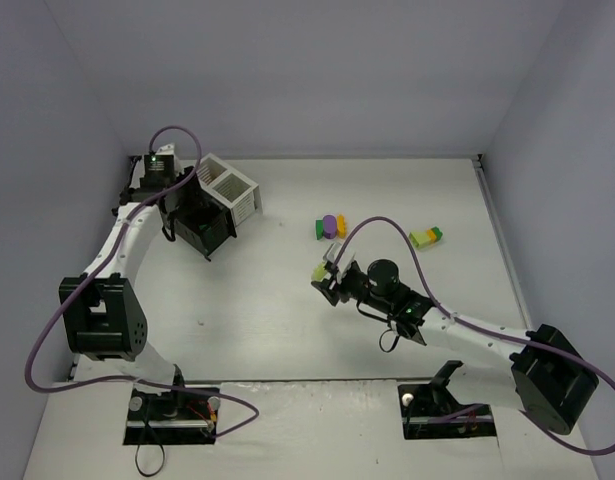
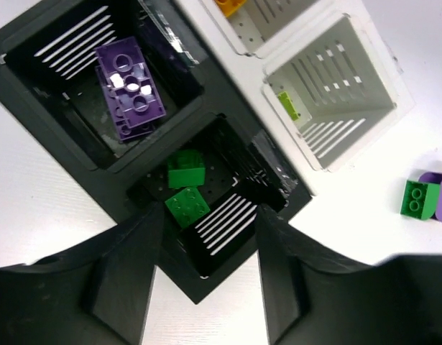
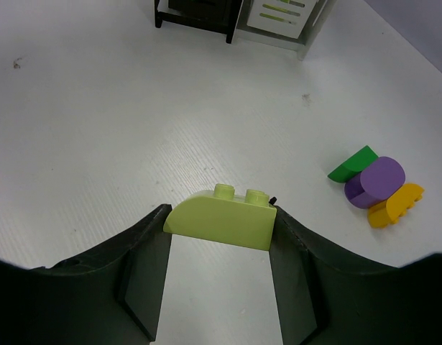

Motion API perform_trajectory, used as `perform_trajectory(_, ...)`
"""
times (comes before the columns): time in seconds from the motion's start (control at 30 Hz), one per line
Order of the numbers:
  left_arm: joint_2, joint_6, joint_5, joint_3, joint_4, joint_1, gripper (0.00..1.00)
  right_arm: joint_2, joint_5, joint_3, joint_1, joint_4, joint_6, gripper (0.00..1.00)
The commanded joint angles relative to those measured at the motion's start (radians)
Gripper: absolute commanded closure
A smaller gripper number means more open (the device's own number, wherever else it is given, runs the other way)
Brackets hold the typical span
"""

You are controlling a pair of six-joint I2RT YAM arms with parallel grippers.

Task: Sort the legos into containers by color

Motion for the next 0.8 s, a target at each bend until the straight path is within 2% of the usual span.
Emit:
perform_trajectory(0.0, -0.041, -0.003, -0.003, 0.059, 0.011, -0.021, 0.49, -0.028, -0.016, 0.018, -0.003, 0.093, 0.011, 0.95)
perform_trajectory(0.13, -0.144, 0.014, 0.008, 0.045, -0.036, -0.109, 0.37, -0.066, -0.04, 0.003, -0.003, 0.111, 0.011, 0.95)
perform_trajectory(0.17, -0.161, 0.016, 0.017, 0.042, -0.059, -0.164, 0.35, -0.071, -0.045, 0.0, -0.001, 0.113, 0.011, 0.95)
perform_trajectory(0.33, -0.26, -0.039, 0.21, -0.048, -0.044, -0.323, 0.26, -0.114, -0.109, -0.006, -0.001, 0.117, 0.006, 0.94)
perform_trajectory(0.57, -0.32, -0.121, 0.304, -0.136, 0.011, -0.553, 0.24, -0.146, -0.154, -0.019, -0.001, 0.142, 0.0, 0.93)
perform_trajectory(0.77, -0.317, -0.153, 0.318, -0.16, 0.06, -0.636, 0.24, -0.159, -0.161, 0.004, -0.001, 0.114, -0.008, 0.93)
